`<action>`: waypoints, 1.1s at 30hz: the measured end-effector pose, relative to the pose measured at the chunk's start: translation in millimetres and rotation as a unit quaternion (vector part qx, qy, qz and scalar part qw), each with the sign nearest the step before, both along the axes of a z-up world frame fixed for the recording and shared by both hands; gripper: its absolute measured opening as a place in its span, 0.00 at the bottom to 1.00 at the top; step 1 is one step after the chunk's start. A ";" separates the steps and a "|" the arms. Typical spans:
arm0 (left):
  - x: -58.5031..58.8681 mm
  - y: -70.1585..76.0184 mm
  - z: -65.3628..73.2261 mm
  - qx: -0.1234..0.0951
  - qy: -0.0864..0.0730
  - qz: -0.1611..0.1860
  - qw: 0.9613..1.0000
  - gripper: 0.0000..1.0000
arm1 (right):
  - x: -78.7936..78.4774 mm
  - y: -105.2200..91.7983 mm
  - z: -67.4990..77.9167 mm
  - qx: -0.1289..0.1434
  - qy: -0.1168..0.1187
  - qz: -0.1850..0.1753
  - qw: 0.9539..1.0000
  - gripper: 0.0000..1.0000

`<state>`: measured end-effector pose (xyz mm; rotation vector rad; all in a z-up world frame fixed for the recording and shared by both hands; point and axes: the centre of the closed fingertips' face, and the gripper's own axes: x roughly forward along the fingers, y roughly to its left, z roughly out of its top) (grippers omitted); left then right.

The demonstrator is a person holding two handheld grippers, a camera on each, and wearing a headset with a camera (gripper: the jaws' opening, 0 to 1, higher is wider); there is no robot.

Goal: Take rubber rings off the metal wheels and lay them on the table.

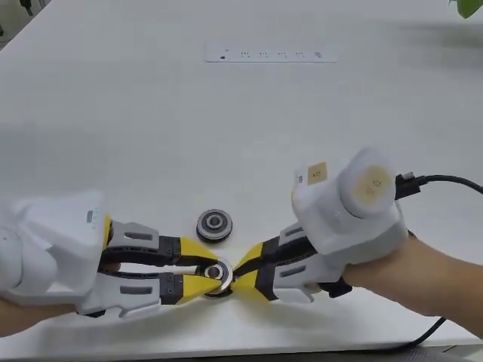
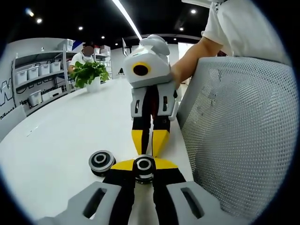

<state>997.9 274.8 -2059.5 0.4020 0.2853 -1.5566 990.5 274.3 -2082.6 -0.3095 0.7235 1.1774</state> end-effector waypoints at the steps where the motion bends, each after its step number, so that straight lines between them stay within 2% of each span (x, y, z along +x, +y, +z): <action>1: -0.2 -0.2 0.1 0.000 0.000 0.000 1.000 0.08 | 0.0 0.4 -0.1 -0.006 -0.005 0.000 1.000 0.06; 3: -0.4 -0.6 0.2 0.000 -0.001 0.000 1.000 0.08 | -1.0 1.1 -0.1 -0.015 -0.013 0.007 1.000 0.06; 7: -0.3 -0.8 0.3 -0.002 0.001 0.002 1.000 0.08 | 0.2 0.2 -1.0 -0.022 -0.010 -0.002 1.000 0.05; 8: -0.3 -0.8 0.3 -0.002 0.001 0.002 1.000 0.08 | 0.1 -0.1 -1.3 -0.024 -0.010 -0.002 1.000 0.01; 9: -0.3 -0.8 0.3 -0.002 0.001 0.002 1.000 0.08 | 2.3 -3.0 -3.0 -0.035 -0.021 -0.002 0.999 0.00; 14: -0.5 -1.2 0.2 0.000 -0.001 0.002 1.000 0.08 | 2.6 -2.9 -2.8 -0.025 -0.011 -0.017 0.999 0.00; 17: 0.2 -1.5 0.2 -0.001 0.003 0.007 1.000 0.08 | 6.4 -6.3 -3.4 -0.017 0.010 -0.045 0.999 0.00; 20: 0.2 -1.0 0.2 -0.002 0.002 0.004 1.000 0.08 | 7.6 -6.5 -2.2 0.014 0.047 -0.073 0.996 0.00; 27: 1.4 1.7 0.7 -0.003 -0.005 0.006 1.000 0.08 | 12.0 -12.9 1.4 0.048 0.081 -0.107 0.990 0.00; 28: 1.3 1.8 0.6 -0.004 -0.004 0.006 1.000 0.07 | 10.3 -11.5 3.8 0.063 0.096 -0.113 0.987 0.00; 31: 1.3 1.4 0.8 -0.003 -0.008 0.005 1.000 0.07 | 11.1 -13.0 6.6 0.079 0.111 -0.122 0.983 0.00; 33: 1.3 1.3 0.7 -0.002 -0.008 0.006 1.000 0.07 | 11.9 -12.3 10.5 0.104 0.132 -0.136 0.976 0.00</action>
